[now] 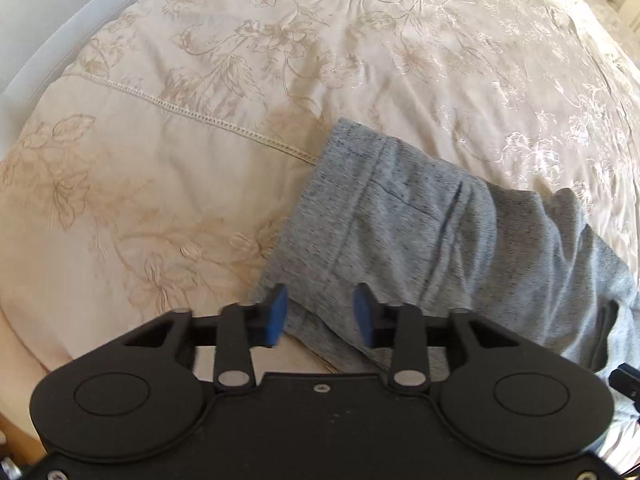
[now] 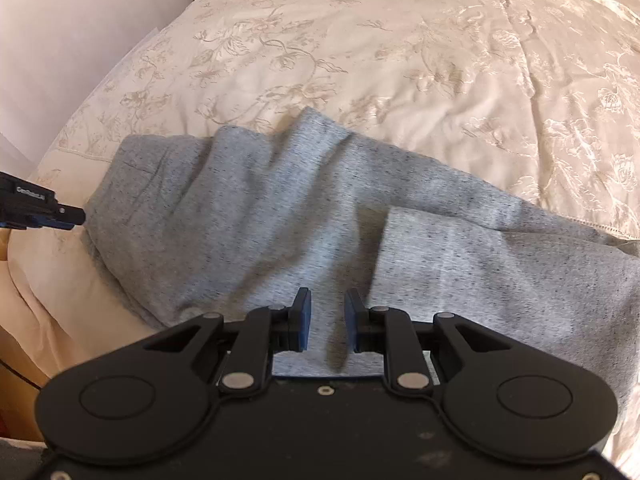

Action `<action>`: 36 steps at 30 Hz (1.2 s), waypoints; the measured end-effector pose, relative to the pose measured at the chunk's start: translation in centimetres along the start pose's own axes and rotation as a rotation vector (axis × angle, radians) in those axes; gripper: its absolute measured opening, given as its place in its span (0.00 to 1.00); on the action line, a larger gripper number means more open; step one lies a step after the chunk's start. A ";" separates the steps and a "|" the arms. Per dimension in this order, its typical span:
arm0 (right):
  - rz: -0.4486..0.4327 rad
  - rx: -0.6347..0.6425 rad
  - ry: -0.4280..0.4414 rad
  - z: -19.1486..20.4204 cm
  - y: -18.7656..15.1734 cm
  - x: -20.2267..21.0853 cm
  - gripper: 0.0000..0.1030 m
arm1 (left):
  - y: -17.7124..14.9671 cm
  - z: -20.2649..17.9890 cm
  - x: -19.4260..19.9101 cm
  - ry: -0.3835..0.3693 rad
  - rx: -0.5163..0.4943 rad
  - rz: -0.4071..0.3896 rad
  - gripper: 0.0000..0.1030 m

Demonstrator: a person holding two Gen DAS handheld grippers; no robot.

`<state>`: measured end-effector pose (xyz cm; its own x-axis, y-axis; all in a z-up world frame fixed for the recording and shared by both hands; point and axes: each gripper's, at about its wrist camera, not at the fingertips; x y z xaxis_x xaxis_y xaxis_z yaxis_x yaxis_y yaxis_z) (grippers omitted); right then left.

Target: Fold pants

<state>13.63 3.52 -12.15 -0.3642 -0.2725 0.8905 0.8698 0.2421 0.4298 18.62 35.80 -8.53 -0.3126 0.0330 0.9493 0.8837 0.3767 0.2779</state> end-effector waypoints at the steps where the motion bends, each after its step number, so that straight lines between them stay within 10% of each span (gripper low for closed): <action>1: -0.004 -0.004 0.000 0.7 0.3 0.0 0.20 | 0.1 0.3 -0.4 -0.008 -0.015 0.011 0.49; 6: -0.014 -0.014 -0.022 4.2 0.9 0.7 0.20 | -0.1 1.9 -3.8 -0.067 -0.037 0.142 0.53; 19: 0.024 -0.023 -0.060 7.7 0.8 0.8 0.20 | -0.5 2.1 -6.0 -0.232 -0.046 0.141 0.94; 36: 0.045 0.026 -0.035 9.2 2.4 0.0 0.20 | -0.8 6.2 -5.4 -0.268 0.141 0.107 0.86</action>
<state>12.64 12.69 -9.70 -0.3368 -0.2279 0.9136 0.8769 0.2775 0.3925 17.42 41.02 -14.78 -0.3175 0.3155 0.8942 0.8653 0.4821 0.1371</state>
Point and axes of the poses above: each gripper's, at about its wrist camera, not at the fingertips, and x roughly against the way its jaws point, z to its left, y to its top, and after that the axes turned 11 degrees about x, right-handed
